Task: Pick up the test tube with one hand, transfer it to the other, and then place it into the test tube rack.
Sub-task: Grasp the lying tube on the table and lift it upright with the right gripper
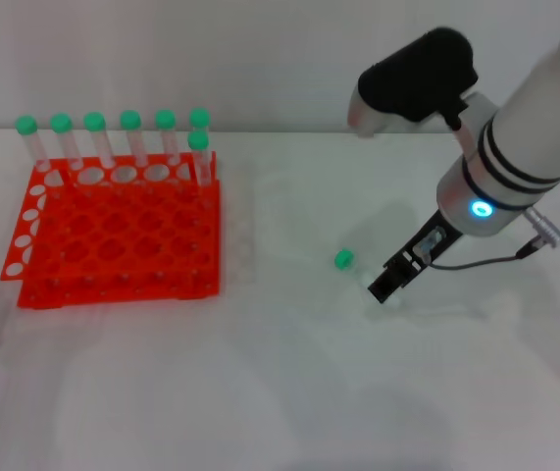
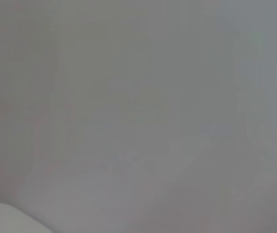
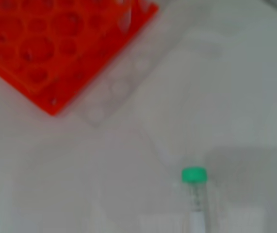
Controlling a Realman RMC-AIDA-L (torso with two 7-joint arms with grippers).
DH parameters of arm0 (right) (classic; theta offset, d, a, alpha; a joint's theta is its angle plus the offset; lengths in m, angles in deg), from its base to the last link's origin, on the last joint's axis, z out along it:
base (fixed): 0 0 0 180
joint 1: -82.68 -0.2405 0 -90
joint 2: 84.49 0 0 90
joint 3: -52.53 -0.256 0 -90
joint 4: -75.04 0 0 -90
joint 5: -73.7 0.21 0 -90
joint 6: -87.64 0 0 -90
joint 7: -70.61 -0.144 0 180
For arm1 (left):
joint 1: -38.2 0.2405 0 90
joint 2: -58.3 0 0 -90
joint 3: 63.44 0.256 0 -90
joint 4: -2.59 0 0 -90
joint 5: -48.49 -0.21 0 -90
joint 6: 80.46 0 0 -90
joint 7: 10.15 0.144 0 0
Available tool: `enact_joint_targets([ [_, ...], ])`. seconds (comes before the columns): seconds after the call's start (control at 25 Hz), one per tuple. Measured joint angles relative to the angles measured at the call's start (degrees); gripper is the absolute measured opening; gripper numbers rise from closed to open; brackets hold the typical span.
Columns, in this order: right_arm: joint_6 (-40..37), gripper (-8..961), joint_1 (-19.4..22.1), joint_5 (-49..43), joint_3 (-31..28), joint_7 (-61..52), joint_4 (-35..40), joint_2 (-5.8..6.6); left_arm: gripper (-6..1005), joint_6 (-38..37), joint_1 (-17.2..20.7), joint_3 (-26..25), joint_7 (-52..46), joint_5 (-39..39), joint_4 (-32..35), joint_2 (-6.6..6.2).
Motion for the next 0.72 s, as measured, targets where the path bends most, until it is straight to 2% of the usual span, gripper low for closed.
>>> enact_joint_targets([
  [0.12, -1.2, 821, -0.2, 0.1, 0.2, 0.0, -2.4, -0.01, 704, 0.0, 0.0, 0.0, 0.0, 0.0, 0.2, 0.03],
  [0.2, -2.1, 750, -0.4, 0.1, 0.7, 0.1, -4.0, -0.02, 704, 0.0, 0.0, 0.0, 0.0, 0.0, 0.2, 0.07],
  [0.44, -5.0, 661, -1.7, 0.6, 3.6, 0.1, -8.7, -0.02, 704, 0.0, 0.0, 0.0, 0.0, -0.5, 0.0, 0.17],
  [0.72, -8.2, 658, -4.1, 3.4, 6.5, 0.5, -13.9, -0.02, 704, -0.1, 0.0, 0.0, 0.0, -1.4, -0.1, 0.25],
])
